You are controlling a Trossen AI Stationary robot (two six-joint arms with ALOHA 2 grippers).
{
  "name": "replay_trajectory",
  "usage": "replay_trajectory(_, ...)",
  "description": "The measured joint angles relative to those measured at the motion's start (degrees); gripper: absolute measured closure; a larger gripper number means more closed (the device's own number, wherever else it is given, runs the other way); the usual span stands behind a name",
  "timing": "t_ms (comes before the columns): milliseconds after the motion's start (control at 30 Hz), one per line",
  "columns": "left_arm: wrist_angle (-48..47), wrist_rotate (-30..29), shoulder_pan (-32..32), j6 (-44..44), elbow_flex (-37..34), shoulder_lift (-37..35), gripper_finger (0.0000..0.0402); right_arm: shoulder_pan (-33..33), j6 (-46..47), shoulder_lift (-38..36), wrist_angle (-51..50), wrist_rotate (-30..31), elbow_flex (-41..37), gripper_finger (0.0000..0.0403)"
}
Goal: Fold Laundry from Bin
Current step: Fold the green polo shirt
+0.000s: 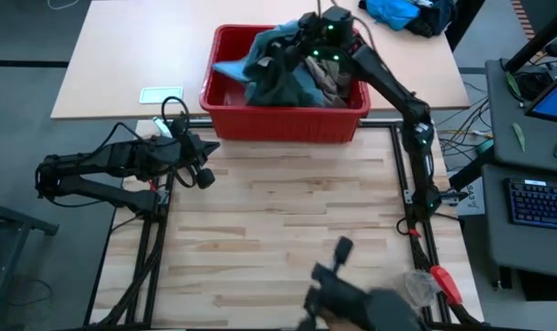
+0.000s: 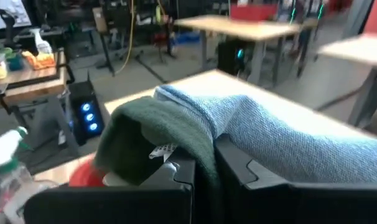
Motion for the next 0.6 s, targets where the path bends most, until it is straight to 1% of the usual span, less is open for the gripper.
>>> replay_trajectory(67, 0.02, 0.0, 0.0, 0.01, 0.0, 0.0, 0.0402, 1.7, -1.06, -2.52, -1.23, 1.36, 0.0, 0.0382)
replay_trajectory(133, 0.27, 0.0, 0.01, 0.0, 0.0, 0.0, 0.0402, 3.5, -2.2, -4.67, -2.51, 4.16, 0.0, 0.0382)
replay_trajectory(167, 0.53, 0.0, 0.0, 0.0, 0.0, 0.0, 0.0402, 4.4, -3.39, -5.54, -3.17, 6.92, 0.0, 0.0382)
replay_trajectory(267, 0.99, 0.02, 0.0, 0.0, 0.0, 0.0, 0.0402, 6.38, -8.13, -6.62, -5.28, 17.87, 0.0, 0.0383)
replay_trajectory(333, 1.26, 0.02, 0.0, 0.0, 0.0, 0.0, 0.0402, 6.3, -9.31, -6.25, -7.35, 22.43, -0.03, 0.0383)
replay_trajectory(400, 1.27, 0.04, 0.0, -0.1, 0.0, -0.01, 0.0402, 5.64, -8.04, -4.73, -10.31, 23.42, -0.07, 0.0383)
replay_trajectory(500, 1.13, 0.13, 0.0, -0.68, 0.0, -0.02, 0.0402, 4.28, -4.32, -0.94, -16.47, 22.21, -0.11, 0.0383)
replay_trajectory(600, 0.43, 0.15, 0.0, -1.33, 0.0, -0.02, 0.0402, 2.71, -1.16, 3.24, -21.39, 19.46, -0.32, 0.0362)
